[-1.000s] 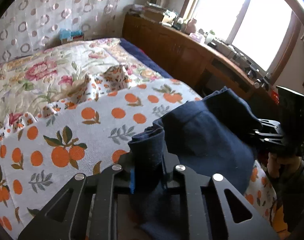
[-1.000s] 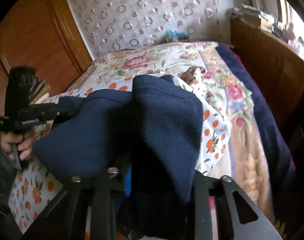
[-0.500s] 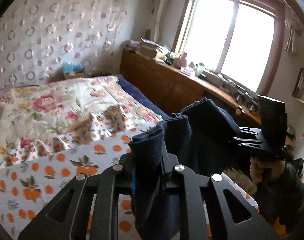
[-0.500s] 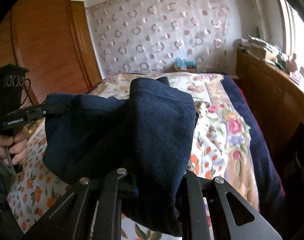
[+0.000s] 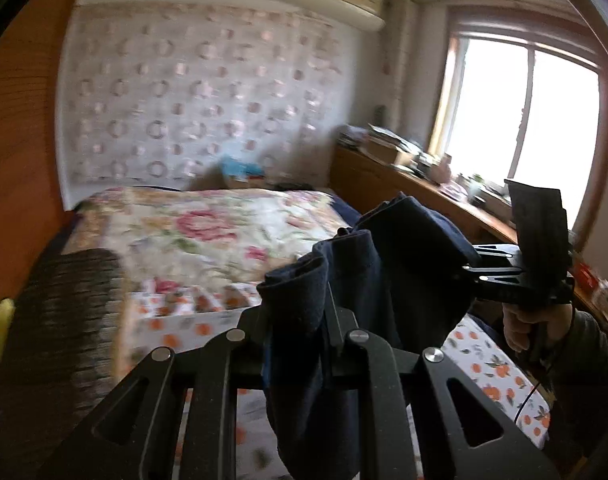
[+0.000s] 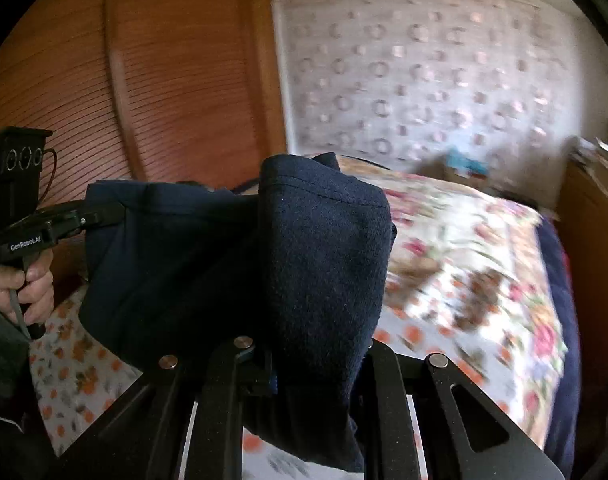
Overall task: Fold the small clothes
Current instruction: 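Carry the held bundle with both tools toward the wardrobe beside the bed, then lower the bundle onto the patterned cushion and open both tools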
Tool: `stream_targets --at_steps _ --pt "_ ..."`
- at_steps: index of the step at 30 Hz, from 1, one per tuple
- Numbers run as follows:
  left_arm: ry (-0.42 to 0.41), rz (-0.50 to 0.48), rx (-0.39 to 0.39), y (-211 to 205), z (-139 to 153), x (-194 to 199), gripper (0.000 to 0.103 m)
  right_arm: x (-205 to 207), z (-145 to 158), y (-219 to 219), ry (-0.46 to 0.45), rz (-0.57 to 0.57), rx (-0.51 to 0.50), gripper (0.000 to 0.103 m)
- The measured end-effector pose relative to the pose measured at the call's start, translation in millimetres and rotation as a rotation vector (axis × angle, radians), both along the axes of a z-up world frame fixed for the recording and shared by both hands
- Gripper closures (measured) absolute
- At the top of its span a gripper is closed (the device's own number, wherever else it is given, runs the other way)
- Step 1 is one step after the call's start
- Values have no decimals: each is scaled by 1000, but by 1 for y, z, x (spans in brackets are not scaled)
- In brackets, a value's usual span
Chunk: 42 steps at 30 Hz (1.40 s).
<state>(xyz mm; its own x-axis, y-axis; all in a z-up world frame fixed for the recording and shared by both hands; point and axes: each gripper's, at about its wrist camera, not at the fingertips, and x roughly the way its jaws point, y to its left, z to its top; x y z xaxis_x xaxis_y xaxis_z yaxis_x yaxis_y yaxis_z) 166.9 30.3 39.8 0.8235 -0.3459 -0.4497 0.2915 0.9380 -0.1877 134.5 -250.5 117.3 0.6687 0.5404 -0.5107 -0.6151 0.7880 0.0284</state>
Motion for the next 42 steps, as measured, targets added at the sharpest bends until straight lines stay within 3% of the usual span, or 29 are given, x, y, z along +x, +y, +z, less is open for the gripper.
stream_targets --at_steps 9,16,21,24,27,31,33,38,39,41,42 --pt "-52 212 -5 87 0 -35 85 57 16 115 -24 212 -60 86" --pt "-61 398 -31 140 -24 -65 85 114 30 201 -57 399 -150 86" --pt "-21 484 -39 166 -49 -68 85 135 25 265 -122 495 -226 86" --pt "34 531 -21 176 -70 -62 85 147 11 299 -151 478 -265 82" --pt "93 548 -38 186 -90 -56 85 165 0 307 -190 330 -328 59" --pt "112 576 -21 188 -99 -54 83 175 -9 289 -162 247 -238 59" --pt "118 584 -4 191 -99 -55 81 171 -16 286 -122 267 -186 59" --pt "96 610 57 189 -90 -63 49 175 -34 278 -16 374 -89 59" --pt "93 610 64 188 -88 -65 43 176 -41 280 1 387 -89 59" --pt "81 607 87 184 -82 -68 23 197 -57 287 27 377 -128 59" --pt "73 605 97 182 -80 -70 22 206 -62 295 38 364 -153 59"
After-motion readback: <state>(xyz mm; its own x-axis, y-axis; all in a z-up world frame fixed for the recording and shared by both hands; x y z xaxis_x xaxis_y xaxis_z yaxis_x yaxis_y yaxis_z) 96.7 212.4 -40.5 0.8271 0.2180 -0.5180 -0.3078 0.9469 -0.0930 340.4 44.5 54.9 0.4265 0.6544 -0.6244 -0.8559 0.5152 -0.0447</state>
